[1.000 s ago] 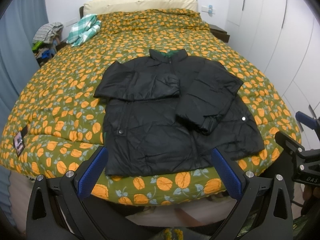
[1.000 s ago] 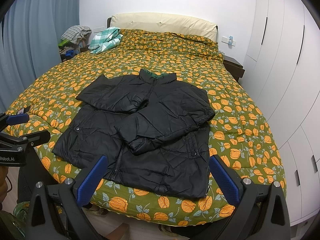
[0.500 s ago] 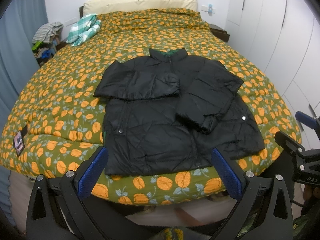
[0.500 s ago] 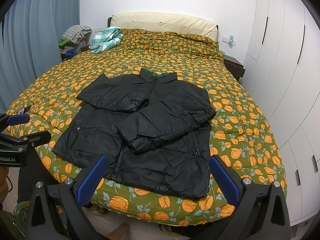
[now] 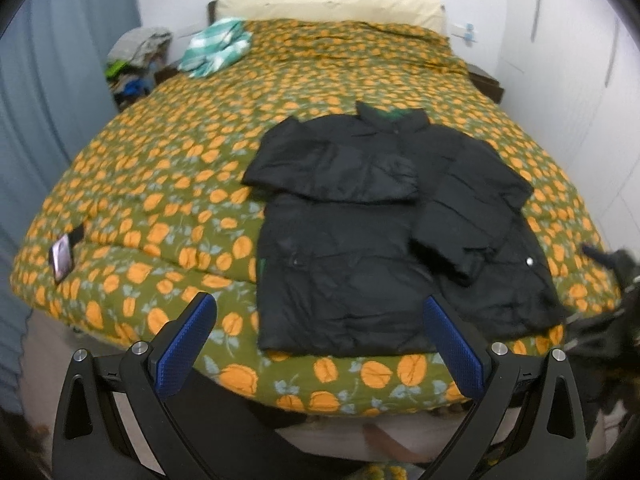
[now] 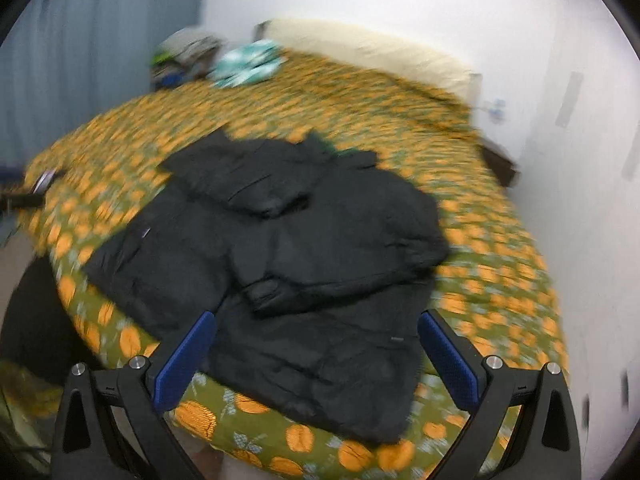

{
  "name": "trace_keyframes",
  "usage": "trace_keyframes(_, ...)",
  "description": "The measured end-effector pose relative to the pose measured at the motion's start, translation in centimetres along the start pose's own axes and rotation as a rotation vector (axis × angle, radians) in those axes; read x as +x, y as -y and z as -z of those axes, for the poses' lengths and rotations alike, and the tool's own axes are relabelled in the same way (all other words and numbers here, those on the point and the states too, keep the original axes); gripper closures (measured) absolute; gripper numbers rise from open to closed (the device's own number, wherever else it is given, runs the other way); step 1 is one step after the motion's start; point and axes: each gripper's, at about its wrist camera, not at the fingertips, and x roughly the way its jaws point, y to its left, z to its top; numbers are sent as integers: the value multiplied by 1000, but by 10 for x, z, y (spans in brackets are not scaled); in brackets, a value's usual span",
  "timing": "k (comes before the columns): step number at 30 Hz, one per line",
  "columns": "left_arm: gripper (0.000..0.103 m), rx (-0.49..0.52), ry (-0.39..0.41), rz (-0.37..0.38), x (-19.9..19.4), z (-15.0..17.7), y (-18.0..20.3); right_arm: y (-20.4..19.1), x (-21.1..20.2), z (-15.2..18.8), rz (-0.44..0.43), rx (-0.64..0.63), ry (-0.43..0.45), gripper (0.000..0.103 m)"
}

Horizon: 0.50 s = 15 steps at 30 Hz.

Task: Fold large clothes

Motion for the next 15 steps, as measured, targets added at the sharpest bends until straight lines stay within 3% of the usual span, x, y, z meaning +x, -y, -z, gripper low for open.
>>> trace_keyframes(6,1,-14,-32,26,2,1,4,-47,88,-16,-45,-181,33,0)
trace_keyframes(10,1,-13,-35,16,0,5,3,-45,161,-25,-4,-194,-47,0)
trace_keyframes(12,1,-21,-50,10,2,6,0,-39,178,-27,34,-199,-88,4)
trace_keyframes(13,1,-27,-61,4,5,7,-2,-31,177,-29,19,-175,-97,34)
trace_keyframes(14,1,-33,-70,2,7,8,-3,-23,171,-32,-30,-136,-84,56)
trace_keyframes(15,1,-38,-75,1,8,8,-4,-10,160,-35,-53,-87,-65,91)
